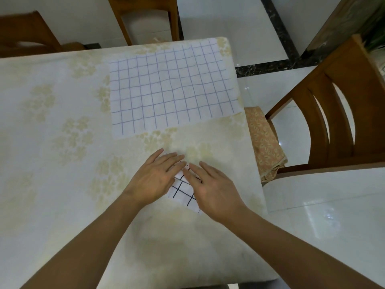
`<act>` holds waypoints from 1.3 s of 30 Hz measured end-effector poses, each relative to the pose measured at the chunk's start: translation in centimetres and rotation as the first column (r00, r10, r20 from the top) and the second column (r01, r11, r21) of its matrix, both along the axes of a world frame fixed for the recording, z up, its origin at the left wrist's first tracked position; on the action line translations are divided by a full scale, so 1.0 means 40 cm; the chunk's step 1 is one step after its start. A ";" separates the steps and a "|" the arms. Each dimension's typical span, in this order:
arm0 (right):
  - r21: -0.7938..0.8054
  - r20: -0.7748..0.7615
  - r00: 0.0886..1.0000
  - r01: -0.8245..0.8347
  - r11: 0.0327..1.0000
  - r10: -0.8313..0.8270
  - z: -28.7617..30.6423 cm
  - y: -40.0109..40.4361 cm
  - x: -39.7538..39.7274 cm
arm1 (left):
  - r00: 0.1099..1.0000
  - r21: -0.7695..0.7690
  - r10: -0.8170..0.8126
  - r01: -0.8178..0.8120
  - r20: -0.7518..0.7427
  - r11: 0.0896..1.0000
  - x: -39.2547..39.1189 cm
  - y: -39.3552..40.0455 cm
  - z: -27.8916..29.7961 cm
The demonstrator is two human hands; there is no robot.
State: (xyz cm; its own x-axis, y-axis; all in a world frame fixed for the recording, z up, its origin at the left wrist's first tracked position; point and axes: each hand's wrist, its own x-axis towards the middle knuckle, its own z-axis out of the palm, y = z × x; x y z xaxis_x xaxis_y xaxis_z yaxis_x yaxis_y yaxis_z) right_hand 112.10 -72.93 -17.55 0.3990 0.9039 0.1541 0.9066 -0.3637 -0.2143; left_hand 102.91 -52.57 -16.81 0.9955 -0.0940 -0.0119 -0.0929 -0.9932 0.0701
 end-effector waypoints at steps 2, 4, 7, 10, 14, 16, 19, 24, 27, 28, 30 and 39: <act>-0.020 -0.020 1.000 -0.016 1.000 0.016 -0.024 -0.006 -0.039 | 1.000 -0.005 0.011 -0.011 -0.012 1.000 -0.034 -0.007 -0.015; -0.029 -0.033 0.999 -0.017 0.999 0.016 -0.046 -0.011 -0.072 | 0.999 -0.017 0.025 -0.026 -0.038 1.000 -0.063 -0.014 -0.030; -0.052 -0.043 0.999 -0.024 0.998 0.022 -0.076 -0.021 -0.113 | 0.989 -0.043 0.052 -0.058 -0.135 0.997 -0.107 -0.025 -0.051; -0.092 -0.039 0.998 -0.044 0.995 0.040 -0.102 -0.037 -0.148 | 0.979 -0.064 0.088 -0.101 -0.186 0.993 -0.148 -0.038 -0.066; -0.126 -0.048 0.997 -0.067 0.990 0.061 -0.113 -0.051 -0.169 | 0.985 -0.111 0.105 -0.120 -0.137 0.986 -0.176 -0.053 -0.077; -0.094 -0.050 0.998 -0.054 0.994 0.050 -0.107 -0.049 -0.164 | 0.991 -0.141 0.103 -0.115 -0.088 0.983 -0.172 -0.053 -0.079; -0.021 -0.070 0.997 0.032 0.999 -0.034 -0.097 -0.031 -0.137 | 0.995 -0.171 0.102 -0.098 0.013 0.980 -0.145 -0.049 -0.078; -0.083 -0.106 0.974 0.191 0.978 -0.199 -0.101 0.028 -0.093 | 0.985 -0.197 0.088 -0.058 0.151 0.979 -0.064 -0.030 -0.065; -0.119 -0.124 0.962 0.230 0.966 -0.244 -0.115 0.057 -0.079 | 0.977 -0.130 0.089 -0.065 0.192 0.989 -0.020 -0.018 -0.068; -0.131 -0.126 0.958 0.242 0.961 -0.259 -0.119 0.063 -0.076 | 0.981 -0.107 0.093 -0.075 0.173 0.991 -0.010 -0.015 -0.075; -0.154 -0.129 0.953 0.255 0.954 -0.276 -0.129 0.068 -0.077 | 0.992 -0.089 0.075 -0.066 0.101 0.994 -0.001 -0.009 -0.097; -0.262 -0.104 0.969 0.191 0.946 -0.224 -0.166 0.048 -0.079 | 0.986 -0.035 0.069 -0.075 -0.151 0.997 -0.021 0.013 -0.156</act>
